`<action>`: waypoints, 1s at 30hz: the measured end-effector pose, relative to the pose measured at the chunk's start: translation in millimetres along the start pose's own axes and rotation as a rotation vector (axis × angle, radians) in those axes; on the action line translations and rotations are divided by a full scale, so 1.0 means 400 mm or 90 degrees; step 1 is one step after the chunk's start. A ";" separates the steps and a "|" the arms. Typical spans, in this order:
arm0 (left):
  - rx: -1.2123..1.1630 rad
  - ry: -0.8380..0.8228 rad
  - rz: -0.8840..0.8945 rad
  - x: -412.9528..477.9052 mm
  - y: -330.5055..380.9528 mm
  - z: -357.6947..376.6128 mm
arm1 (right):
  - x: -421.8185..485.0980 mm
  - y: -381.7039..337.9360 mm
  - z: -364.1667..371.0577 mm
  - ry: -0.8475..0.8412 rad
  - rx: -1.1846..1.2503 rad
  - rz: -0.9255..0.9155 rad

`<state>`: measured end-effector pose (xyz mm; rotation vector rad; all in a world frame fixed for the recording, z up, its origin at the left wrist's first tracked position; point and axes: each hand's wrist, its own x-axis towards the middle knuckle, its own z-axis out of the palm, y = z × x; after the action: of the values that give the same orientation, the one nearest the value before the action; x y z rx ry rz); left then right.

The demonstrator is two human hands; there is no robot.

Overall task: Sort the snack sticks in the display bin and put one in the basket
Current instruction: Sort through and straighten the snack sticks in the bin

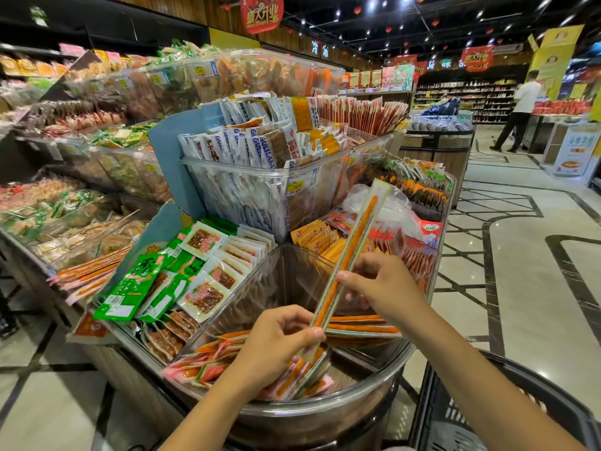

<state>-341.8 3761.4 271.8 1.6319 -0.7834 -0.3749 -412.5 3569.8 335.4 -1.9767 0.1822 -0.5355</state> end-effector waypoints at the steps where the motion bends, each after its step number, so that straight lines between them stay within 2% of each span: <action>1: 0.009 0.010 0.005 -0.001 0.001 0.000 | 0.001 -0.003 -0.002 0.010 -0.047 -0.012; 4: 0.024 0.043 0.020 -0.002 0.002 -0.003 | 0.002 -0.002 -0.012 0.085 -0.285 -0.109; 6: 0.030 0.061 0.025 -0.002 0.002 -0.005 | -0.006 -0.011 -0.020 0.120 -0.324 -0.231; 9: 0.068 0.087 0.050 -0.001 -0.001 -0.007 | -0.011 -0.037 -0.026 -0.001 -0.428 -0.381; 11: 0.096 0.088 0.060 -0.006 0.001 -0.012 | -0.009 -0.048 -0.021 -0.090 -0.534 -0.365; 14: 0.091 0.085 0.054 -0.017 0.018 -0.032 | 0.006 -0.061 -0.025 -0.131 -0.617 -0.309; 19: -0.018 0.216 0.061 -0.014 0.084 -0.095 | 0.020 -0.076 -0.030 -0.154 -0.469 -0.240; 21: -0.097 0.245 0.064 -0.006 0.111 -0.116 | 0.020 -0.082 -0.029 -0.114 -0.384 -0.214; 23: -0.093 0.253 0.062 0.004 0.124 -0.123 | 0.024 -0.085 -0.030 -0.058 -0.287 -0.192; 26: 0.007 0.214 0.060 0.015 0.118 -0.106 | 0.032 -0.087 -0.033 0.005 -0.116 -0.141; 30: 0.111 0.092 0.048 0.019 0.088 -0.051 | 0.034 -0.071 -0.033 0.064 0.062 -0.074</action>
<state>-333.1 3769.9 311.6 1.7650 -0.7824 -0.1363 -409.2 3567.2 369.1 -1.8741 0.1024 -0.7071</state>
